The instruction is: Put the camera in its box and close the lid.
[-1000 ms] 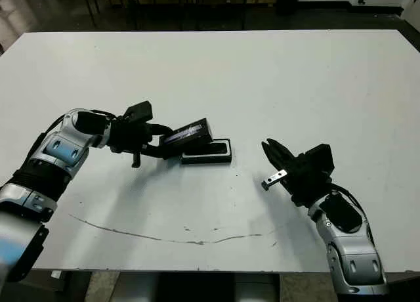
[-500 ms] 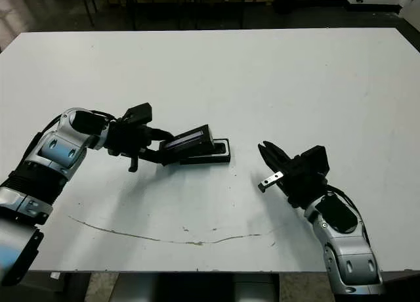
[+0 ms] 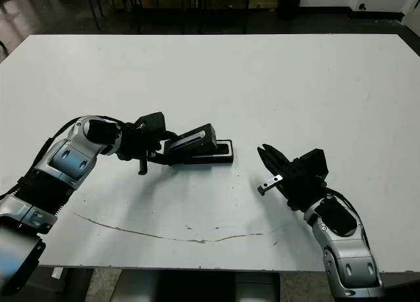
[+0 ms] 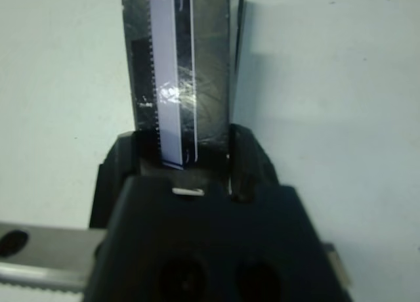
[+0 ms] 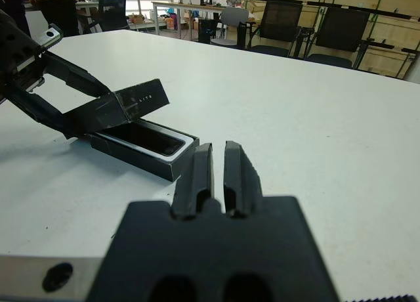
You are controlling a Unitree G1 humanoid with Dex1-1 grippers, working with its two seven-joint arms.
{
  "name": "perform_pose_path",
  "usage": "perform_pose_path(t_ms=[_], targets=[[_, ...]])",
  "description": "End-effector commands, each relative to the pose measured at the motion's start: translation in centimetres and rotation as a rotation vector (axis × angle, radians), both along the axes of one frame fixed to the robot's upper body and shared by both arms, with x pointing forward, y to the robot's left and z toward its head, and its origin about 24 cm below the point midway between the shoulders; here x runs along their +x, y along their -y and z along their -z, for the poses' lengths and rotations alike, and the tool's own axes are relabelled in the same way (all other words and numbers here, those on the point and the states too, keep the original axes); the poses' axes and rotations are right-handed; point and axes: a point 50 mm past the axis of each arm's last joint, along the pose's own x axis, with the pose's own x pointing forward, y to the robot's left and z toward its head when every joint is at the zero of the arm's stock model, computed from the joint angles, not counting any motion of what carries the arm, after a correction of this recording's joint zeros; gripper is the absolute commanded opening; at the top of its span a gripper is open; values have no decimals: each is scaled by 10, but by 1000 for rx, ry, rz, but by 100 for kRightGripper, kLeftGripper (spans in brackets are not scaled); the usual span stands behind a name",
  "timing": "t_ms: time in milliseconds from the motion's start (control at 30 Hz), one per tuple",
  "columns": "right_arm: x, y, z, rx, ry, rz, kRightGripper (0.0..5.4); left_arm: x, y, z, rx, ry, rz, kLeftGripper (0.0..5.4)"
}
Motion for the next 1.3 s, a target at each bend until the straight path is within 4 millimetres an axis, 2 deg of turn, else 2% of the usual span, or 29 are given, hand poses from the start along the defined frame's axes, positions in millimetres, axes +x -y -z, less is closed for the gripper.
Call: perform_pose_path(t_ms=[33,367,733,1300], targets=[[-1,1,4,-6,-16,8,0,-8,5,21,54,-68,8,127],[0,-1,5,-11,-17,15,0,-1,3,12,45,-110,38,117],[-2,1,5,-15,-16,20,0,7,10,6,-59,-205,25,117],[-2,1,6,-12,-19,22,0,5,13,9,-56,-245,33,117]])
